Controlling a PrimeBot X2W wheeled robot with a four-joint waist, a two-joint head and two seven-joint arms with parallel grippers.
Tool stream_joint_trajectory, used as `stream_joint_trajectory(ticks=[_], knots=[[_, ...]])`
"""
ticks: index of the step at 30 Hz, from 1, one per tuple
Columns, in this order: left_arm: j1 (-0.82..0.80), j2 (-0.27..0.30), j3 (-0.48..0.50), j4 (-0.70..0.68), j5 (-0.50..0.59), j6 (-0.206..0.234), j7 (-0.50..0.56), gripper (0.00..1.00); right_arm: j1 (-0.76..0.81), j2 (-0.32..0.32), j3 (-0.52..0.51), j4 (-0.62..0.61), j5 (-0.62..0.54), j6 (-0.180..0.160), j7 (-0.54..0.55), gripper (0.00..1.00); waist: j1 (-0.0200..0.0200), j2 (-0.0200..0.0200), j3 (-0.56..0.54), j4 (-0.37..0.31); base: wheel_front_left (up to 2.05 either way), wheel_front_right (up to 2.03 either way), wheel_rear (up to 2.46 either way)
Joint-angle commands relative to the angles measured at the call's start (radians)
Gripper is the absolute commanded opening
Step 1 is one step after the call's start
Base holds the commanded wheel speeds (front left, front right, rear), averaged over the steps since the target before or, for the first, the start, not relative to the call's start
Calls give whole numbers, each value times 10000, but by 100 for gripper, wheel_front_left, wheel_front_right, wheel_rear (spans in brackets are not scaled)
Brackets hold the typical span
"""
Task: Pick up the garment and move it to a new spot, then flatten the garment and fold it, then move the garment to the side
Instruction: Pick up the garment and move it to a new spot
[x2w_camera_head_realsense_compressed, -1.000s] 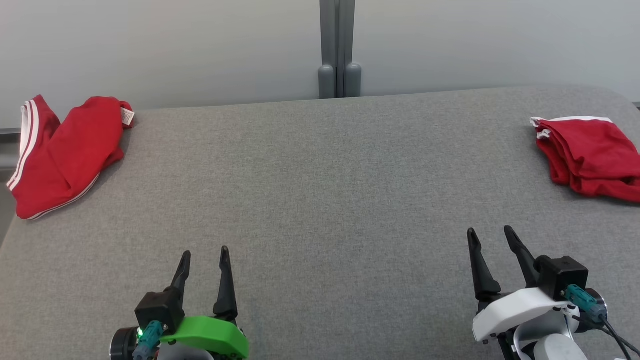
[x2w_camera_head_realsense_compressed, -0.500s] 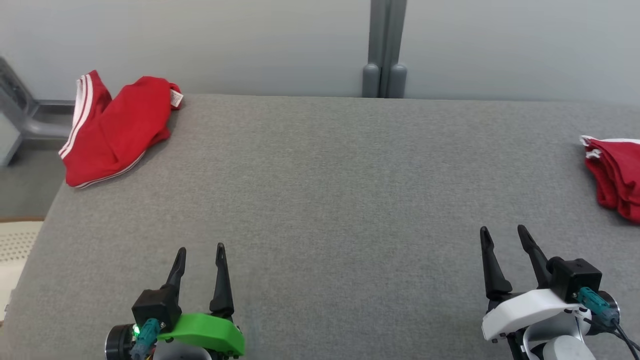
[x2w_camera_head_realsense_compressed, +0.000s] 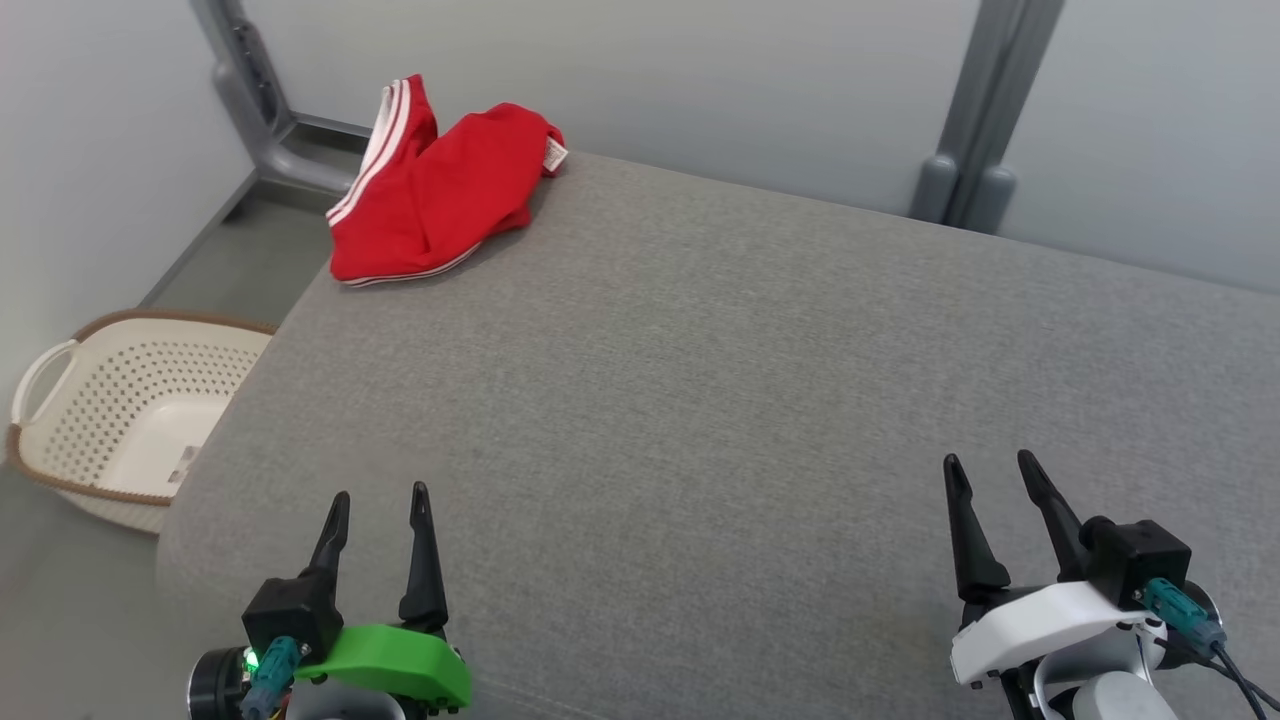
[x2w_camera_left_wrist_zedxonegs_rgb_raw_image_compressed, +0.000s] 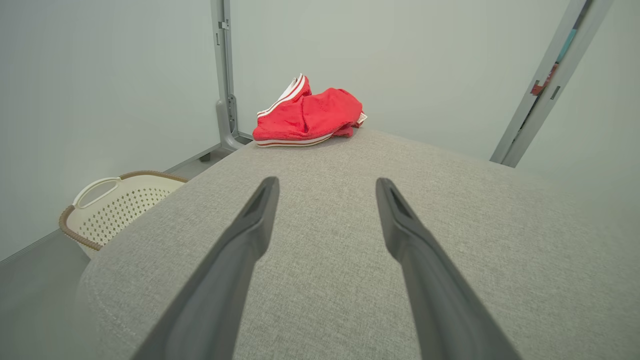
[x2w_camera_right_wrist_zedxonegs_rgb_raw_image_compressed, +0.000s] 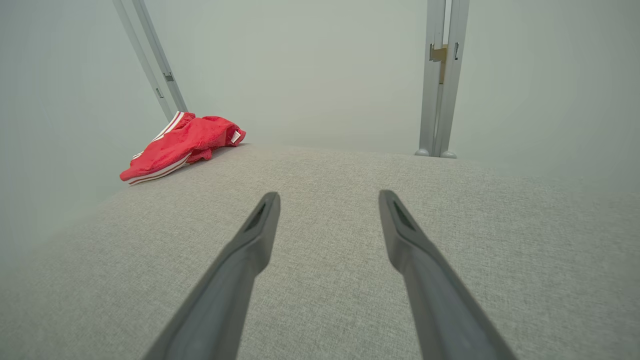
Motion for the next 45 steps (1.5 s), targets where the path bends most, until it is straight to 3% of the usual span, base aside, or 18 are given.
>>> stream_joint_trajectory(ticks=[1, 21, 26, 30, 36, 41, 45], knots=[[30, 76, 58, -46, 94, -25, -7, 100, -111, -27, 27, 32, 38, -14, -75, 100, 0, 0, 7, 852, 0, 0, 0], [256, -4, 318, -322, 124, -17, -7, 100, -545, -30, 409, 135, -144, -14, -31, 100, 0, 0, 277, 1244, 0, 0, 0], [-327, 292, 651, -457, 56, -74, -5, 100, -735, -33, 351, -193, -368, -14, 144, 100, 0, 0, 649, 1018, 0, 0, 0], [-1172, 893, 1082, -692, 100, -145, 5, 100, -978, -33, 265, -653, -748, -14, 435, 100, 0, 0, 1289, 655, 0, 0, 0], [-3696, 2294, 1629, -660, 174, -496, 692, 100, -1566, -36, 171, -1614, -1590, -16, 1097, 100, 0, 0, 2582, -83, 0, 0, 0], [-6362, 3444, 1486, 239, 151, -1268, 2035, 100, -2091, -44, 207, -2602, -2310, -14, 1740, 100, 0, 0, 3806, -777, 0, 0, 0], [-8145, 3659, 1497, 1675, -710, -1697, 3597, 100, -2379, -187, 379, -3285, -2507, -16, 2131, 100, 0, 0, 4727, -1280, 0, 0, 0]])
